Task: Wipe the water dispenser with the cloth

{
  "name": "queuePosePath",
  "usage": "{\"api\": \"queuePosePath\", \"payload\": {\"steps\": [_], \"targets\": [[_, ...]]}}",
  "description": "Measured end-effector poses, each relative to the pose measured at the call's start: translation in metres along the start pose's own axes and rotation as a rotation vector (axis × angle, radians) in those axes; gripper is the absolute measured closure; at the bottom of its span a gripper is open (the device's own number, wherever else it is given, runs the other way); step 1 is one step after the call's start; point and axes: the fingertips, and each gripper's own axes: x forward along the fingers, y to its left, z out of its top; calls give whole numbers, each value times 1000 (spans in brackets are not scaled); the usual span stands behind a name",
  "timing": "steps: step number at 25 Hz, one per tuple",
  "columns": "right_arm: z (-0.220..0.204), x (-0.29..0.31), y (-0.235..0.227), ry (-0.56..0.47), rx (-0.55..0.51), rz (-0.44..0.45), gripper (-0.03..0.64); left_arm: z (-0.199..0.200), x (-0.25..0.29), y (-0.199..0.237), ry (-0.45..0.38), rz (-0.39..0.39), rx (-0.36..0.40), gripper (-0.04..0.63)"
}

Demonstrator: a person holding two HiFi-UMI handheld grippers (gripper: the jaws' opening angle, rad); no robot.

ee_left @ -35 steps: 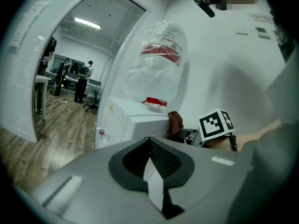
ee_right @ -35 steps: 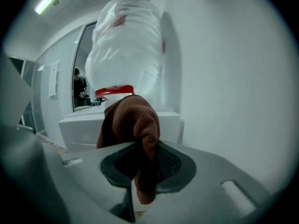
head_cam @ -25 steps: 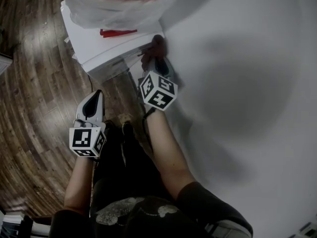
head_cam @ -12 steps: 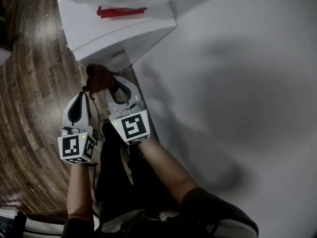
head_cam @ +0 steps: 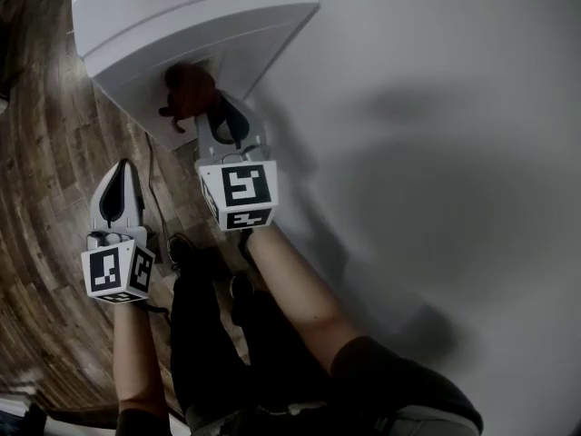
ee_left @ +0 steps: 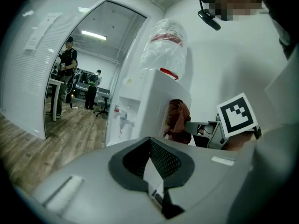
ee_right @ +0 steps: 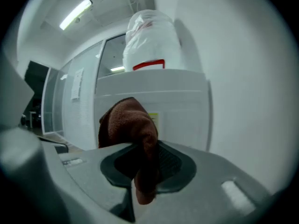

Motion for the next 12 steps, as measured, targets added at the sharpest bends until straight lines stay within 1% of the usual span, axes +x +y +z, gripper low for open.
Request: {"api": "queuePosePath", "payload": {"steps": [2, 3, 6, 9, 12], "targets": [[-6, -3, -35, -13, 21, -114, 556, -5, 9, -3, -17, -28, 8, 575], [-9, -5, -50, -23, 50, -162, 555, -8, 13, -4, -24, -40, 13, 575], [-21, -11, -84, -55, 162, -268, 555, -19, 24, -4, -34, -63, 37, 575], [-37, -17, -101, -90, 252, -335, 555, -33, 30, -9, -36, -85, 45, 575], [-50, -17, -106, -145, 287, -351, 555, -48, 39, -12, -43, -120, 42, 575]]}}
